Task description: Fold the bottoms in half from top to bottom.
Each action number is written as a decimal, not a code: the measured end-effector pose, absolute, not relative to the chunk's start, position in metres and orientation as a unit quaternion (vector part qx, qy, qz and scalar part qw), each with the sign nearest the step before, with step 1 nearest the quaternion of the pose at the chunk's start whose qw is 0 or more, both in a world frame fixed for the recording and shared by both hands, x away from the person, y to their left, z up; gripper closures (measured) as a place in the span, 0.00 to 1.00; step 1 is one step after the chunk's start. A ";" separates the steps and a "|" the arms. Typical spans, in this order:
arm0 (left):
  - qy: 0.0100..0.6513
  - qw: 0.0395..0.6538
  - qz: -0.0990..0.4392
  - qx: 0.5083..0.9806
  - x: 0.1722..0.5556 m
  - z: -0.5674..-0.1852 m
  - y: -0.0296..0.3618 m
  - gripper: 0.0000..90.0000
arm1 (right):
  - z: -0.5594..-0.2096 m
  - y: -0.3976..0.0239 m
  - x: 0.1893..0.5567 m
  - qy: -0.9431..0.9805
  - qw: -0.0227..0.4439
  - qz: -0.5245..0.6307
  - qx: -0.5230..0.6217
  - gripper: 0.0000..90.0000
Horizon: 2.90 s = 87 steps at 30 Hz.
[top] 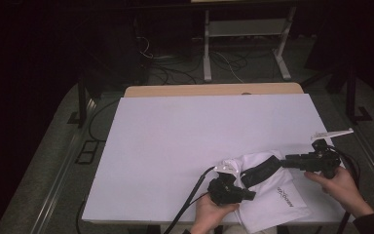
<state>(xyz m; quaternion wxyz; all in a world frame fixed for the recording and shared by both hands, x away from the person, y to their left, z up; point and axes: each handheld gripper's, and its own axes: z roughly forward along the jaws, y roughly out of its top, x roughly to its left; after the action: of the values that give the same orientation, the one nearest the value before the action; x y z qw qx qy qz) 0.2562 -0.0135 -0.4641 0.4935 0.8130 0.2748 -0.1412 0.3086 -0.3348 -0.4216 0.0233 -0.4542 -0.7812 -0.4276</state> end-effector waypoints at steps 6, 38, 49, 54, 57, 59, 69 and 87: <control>0.260 0.490 -0.130 0.822 0.255 -0.464 -0.014 0.96 | -0.423 -0.323 0.322 -0.784 0.038 -0.415 -0.461 0.54; 0.257 0.489 -0.137 0.822 0.257 -0.465 -0.016 0.93 | -0.424 -0.307 0.335 -0.803 0.069 -0.406 -0.431 0.91; 0.266 0.480 -0.100 0.830 0.254 -0.462 -0.015 0.75 | -0.414 -0.318 0.313 -0.804 0.105 -0.438 -0.387 0.92; 0.263 0.483 -0.097 0.829 0.252 -0.457 -0.015 0.62 | -0.415 -0.323 0.303 -0.807 0.114 -0.437 -0.381 0.92; 0.263 0.488 -0.098 0.827 0.252 -0.453 -0.014 0.52 | -0.417 -0.325 0.300 -0.808 0.124 -0.435 -0.377 0.92; 0.267 0.491 -0.098 0.824 0.253 -0.451 -0.014 0.48 | -0.418 -0.326 0.297 -0.809 0.126 -0.435 -0.375 0.92; 0.278 0.513 -0.105 0.805 0.260 -0.446 -0.006 0.34 | -0.423 -0.328 0.286 -0.813 0.144 -0.430 -0.365 0.92; 0.281 0.574 -0.096 0.763 0.287 -0.432 0.010 0.15 | -0.429 -0.342 0.265 -0.828 0.156 -0.396 -0.366 0.92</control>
<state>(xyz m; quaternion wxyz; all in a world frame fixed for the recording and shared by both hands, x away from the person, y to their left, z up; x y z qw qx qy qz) 0.2868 0.0097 -0.4316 0.5737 0.7633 0.2810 -0.0964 0.2654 -0.3421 -0.4294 0.1563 -0.3659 -0.8276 -0.3960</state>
